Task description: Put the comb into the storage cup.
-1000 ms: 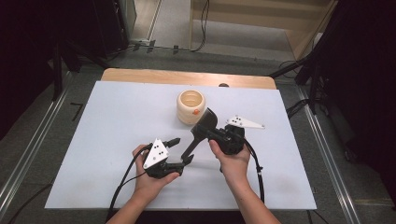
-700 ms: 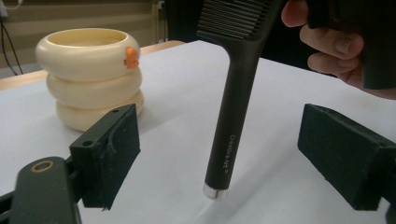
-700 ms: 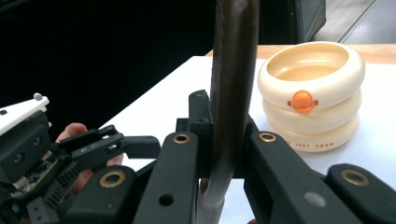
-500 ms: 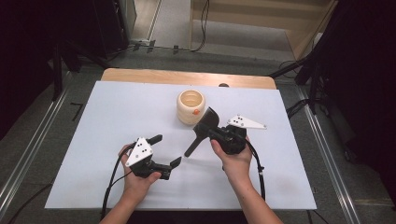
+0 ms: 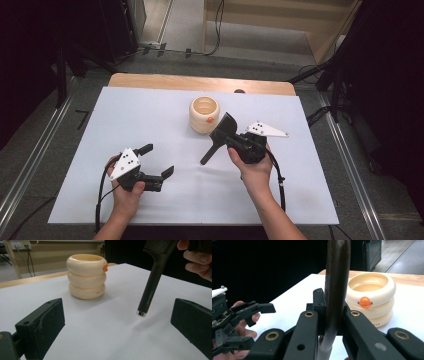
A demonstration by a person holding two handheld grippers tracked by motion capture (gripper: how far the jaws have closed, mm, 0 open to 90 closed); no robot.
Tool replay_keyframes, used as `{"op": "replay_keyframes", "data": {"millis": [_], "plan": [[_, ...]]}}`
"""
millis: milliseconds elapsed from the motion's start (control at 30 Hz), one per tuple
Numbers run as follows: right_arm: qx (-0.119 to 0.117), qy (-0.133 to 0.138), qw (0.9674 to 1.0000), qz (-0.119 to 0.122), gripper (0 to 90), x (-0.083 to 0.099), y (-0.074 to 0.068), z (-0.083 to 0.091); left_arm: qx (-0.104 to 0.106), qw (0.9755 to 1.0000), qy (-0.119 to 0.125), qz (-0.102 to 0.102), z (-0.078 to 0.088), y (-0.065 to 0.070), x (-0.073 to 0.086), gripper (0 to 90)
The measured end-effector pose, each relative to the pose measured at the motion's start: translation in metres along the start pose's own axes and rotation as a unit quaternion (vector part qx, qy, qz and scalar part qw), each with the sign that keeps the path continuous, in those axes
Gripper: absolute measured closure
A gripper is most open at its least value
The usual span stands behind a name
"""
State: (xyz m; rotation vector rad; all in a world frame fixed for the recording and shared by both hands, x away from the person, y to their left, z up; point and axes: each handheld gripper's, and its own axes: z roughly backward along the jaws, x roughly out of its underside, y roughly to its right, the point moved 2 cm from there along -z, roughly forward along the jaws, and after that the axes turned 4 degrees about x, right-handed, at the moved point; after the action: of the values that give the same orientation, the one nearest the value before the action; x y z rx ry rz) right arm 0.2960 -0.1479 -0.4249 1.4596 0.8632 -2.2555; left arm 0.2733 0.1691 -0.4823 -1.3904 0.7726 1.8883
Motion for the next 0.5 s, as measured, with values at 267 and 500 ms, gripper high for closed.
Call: {"op": "replay_keyframes", "data": {"millis": [267,500], "plan": [[0.005,0.005,0.9999,0.008,83.4,-0.004,0.001,0.0,-0.021,0.9998,-0.002,0.002,0.02,-0.013,0.005,0.0],[0.009,0.008,0.9998,0.014,83.4,-0.008,0.003,0.0,-0.032,0.9995,-0.003,0.003,0.033,-0.021,0.009,0.0]]}}
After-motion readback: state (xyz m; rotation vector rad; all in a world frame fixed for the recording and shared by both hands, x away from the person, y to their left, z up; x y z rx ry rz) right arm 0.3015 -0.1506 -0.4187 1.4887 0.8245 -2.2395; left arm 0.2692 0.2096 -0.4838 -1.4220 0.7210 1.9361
